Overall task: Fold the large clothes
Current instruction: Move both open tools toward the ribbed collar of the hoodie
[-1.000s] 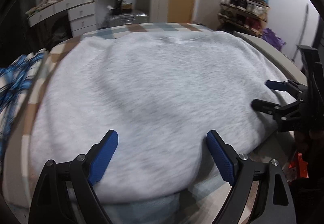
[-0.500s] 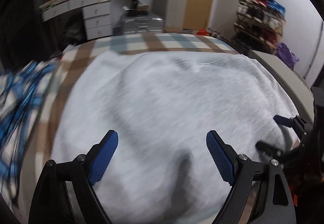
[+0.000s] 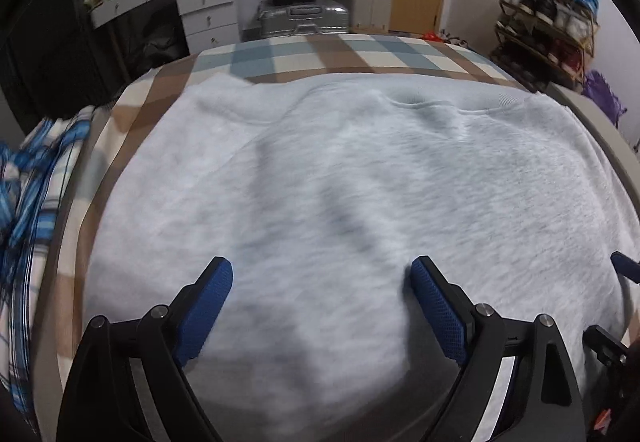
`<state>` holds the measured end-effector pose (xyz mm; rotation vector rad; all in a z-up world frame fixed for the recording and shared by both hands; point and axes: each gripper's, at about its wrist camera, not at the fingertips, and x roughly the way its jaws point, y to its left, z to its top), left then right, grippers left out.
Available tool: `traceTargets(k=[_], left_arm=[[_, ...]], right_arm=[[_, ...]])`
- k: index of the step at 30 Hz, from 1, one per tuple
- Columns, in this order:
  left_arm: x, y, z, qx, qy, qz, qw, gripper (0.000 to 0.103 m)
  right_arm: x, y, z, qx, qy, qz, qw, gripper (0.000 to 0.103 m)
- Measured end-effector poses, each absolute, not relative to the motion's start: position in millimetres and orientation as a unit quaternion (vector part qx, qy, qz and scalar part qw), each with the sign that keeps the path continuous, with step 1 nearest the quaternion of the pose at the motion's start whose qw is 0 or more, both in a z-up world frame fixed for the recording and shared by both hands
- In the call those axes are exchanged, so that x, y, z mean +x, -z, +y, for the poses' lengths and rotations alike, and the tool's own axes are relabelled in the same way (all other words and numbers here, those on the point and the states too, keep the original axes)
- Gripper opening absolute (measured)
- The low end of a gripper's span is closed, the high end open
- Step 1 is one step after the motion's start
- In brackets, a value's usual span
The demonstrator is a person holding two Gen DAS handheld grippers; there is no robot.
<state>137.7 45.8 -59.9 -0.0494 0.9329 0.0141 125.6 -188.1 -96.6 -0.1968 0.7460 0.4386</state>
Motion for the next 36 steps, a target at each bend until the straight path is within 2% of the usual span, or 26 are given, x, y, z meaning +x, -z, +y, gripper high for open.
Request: traceTargets(k=[6, 12, 15, 17, 20, 24, 29, 34, 36], left_arm=[[126.9, 38.3, 23.8, -0.040, 0.033, 0.433, 0.900, 0.088], [192.3, 28.1, -37.1, 0.016, 0.099, 0.441, 0.892, 0.088], [209.5, 44.4, -58.8, 0.067, 0.100, 0.448, 0.886, 0.088], [215.4, 64.2, -50.8, 0.052, 0.101, 0.465, 0.878, 0.091], [211.2, 59.7, -31.7, 0.008, 0.122, 0.453, 0.883, 0.090], [209.2, 61.8, -43.6, 0.051, 0.106, 0.454, 0.883, 0.091], [211.5, 59.0, -46.0, 0.054, 0.102, 0.454, 0.884, 0.091], [209.8, 58.8, -46.5, 0.057, 0.100, 0.454, 0.884, 0.091], [210.2, 59.0, -46.9, 0.058, 0.100, 0.454, 0.883, 0.091]], right_arm=[[125.7, 96.7, -188.3, -0.096, -0.212, 0.361, 0.903, 0.103], [127.9, 96.7, -187.0, -0.098, -0.211, 0.362, 0.903, 0.103], [128.8, 96.3, -188.6, -0.095, -0.215, 0.362, 0.902, 0.103], [128.6, 95.2, -191.4, -0.100, -0.222, 0.362, 0.900, 0.103], [134.0, 90.0, -198.4, -0.116, -0.221, 0.371, 0.894, 0.103], [165.2, 70.4, -213.6, -0.141, -0.153, 0.375, 0.903, 0.103], [222.0, 55.3, -219.2, -0.085, -0.107, 0.392, 0.910, 0.103], [261.1, 69.8, -172.6, -0.150, -0.117, 0.384, 0.904, 0.103], [268.5, 75.1, -181.5, -0.124, -0.136, 0.392, 0.901, 0.103]])
